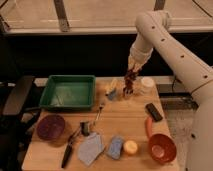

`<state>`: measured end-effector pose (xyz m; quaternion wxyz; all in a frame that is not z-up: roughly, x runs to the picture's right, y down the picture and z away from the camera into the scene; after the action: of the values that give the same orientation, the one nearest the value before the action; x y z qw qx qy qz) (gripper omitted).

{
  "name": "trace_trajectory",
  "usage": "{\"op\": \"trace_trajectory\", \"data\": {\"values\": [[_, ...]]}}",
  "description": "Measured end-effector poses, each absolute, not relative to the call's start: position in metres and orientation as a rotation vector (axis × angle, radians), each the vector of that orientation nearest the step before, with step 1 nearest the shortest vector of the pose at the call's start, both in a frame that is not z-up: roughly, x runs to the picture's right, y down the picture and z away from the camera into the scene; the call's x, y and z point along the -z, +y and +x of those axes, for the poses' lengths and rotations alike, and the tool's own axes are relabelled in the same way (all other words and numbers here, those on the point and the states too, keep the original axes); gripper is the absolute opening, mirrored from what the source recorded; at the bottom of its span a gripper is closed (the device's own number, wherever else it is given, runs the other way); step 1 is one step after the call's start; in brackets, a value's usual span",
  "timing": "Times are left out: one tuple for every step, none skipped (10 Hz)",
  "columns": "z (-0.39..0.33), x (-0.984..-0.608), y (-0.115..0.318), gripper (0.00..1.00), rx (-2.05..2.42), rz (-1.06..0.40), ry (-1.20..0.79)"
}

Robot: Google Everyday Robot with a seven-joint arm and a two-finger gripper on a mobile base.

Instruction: Place grapes in paper cup

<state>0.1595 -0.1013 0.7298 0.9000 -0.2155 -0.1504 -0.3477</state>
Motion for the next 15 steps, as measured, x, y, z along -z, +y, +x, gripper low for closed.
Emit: {"op": "trace_trajectory", "data": {"values": [[0.16, -0.73, -0.102, 0.0, 0.719, -0.445, -0.311], [0.16, -0.73, -0.101, 0.0, 0.719, -0.446, -0.31], [0.16, -0.73, -0.101, 0.0, 0.72, -0.443, -0.306], [0.162, -0.732, -0.105, 0.0, 0.725, -0.426, -0.283], [0.168, -0.735, -0.111, 0.0, 0.726, -0.405, -0.243], [0.179, -0.739, -0.117, 0.0, 0.724, -0.388, -0.198], [0.192, -0.742, -0.123, 0.0, 0.717, -0.375, -0.155], [0.204, -0.745, -0.128, 0.0, 0.708, -0.368, -0.12], [0.214, -0.746, -0.132, 0.0, 0.7, -0.364, -0.092], [0.22, -0.748, -0.134, 0.0, 0.691, -0.36, -0.075], [0.225, -0.75, -0.137, 0.0, 0.678, -0.358, -0.068], [0.231, -0.753, -0.138, 0.0, 0.666, -0.362, -0.063], [0.238, -0.756, -0.139, 0.0, 0.653, -0.366, -0.056], [0.245, -0.759, -0.14, 0.0, 0.637, -0.369, -0.05], [0.249, -0.761, -0.143, 0.0, 0.623, -0.367, -0.049]]}}
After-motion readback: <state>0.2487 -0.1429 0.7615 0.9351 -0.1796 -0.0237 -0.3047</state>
